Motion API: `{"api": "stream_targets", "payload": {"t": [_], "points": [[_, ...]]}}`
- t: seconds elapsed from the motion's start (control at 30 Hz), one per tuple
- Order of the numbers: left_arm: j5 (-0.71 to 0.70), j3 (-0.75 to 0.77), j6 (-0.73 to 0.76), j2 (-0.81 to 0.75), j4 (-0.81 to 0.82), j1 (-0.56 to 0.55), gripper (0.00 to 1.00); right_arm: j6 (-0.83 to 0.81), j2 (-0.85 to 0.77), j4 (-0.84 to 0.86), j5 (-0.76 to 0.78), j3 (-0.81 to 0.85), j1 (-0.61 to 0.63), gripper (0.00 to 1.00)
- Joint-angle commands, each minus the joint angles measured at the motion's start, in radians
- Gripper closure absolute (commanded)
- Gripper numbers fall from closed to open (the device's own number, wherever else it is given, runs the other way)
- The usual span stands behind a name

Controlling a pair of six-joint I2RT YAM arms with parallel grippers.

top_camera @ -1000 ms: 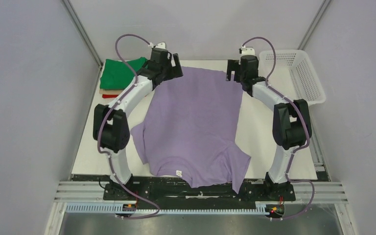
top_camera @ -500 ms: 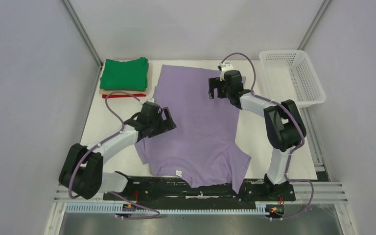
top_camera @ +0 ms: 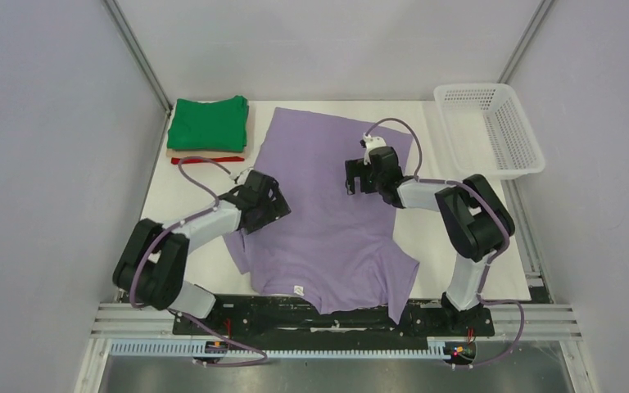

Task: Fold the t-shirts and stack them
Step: Flatten out the tshirt

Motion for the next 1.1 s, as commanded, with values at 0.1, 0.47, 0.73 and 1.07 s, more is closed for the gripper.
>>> {"api": "stream_targets", "payload": {"t": [0.1,0.47,0.73,1.07], "points": [[-0.082,0.335,0.041,0.366,-0.121,0.058,0.00,0.143,-0.246,-0.046,0.020,-0.311,0.048,0.02],[0.092,1.205,0.182,0.963,-0.232,0.056,0.00,0.211,-0.554,-0.145,-0.093,-0.537,0.431,0.02],[0.231,1.513,0.349,1.010,-0.312,0.016,0.00,0.041,-0.537,-0.167,-0.028,-0.310,0.630,0.02],[0.181,0.796,0.300,0.401,-0.113,0.008,0.00,0.156,-0.649,-0.172,0.135,-0.346,0.313,0.02]]}}
